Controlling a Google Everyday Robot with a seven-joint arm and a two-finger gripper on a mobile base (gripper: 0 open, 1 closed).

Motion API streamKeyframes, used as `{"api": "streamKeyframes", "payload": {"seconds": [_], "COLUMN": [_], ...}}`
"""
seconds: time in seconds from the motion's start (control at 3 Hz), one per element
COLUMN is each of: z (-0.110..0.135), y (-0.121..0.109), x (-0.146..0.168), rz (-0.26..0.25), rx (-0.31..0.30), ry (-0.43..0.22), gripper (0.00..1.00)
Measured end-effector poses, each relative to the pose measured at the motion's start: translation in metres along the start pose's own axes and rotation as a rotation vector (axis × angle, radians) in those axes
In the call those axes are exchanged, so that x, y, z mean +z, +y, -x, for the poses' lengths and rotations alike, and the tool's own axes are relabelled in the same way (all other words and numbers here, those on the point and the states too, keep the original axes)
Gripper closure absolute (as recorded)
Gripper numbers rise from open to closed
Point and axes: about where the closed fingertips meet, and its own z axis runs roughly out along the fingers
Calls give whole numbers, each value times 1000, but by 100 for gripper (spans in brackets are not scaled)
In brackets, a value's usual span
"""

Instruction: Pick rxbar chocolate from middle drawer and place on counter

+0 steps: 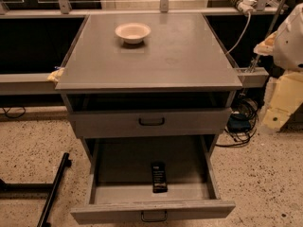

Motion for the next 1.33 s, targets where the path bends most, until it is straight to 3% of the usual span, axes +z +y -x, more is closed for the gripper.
{"api": "streamKeyframes", "payload": {"seconds": [0.33, 0.67, 1.0, 1.33], "z": [0, -1, -8, -15], "y": [0, -2, -7, -9], "x": [0, 9, 47, 103], "rz": [0, -7, 38, 119], "rx": [0, 0, 5, 24], "ry": [0, -28, -111, -217], "gripper": [0, 18, 41, 65]}}
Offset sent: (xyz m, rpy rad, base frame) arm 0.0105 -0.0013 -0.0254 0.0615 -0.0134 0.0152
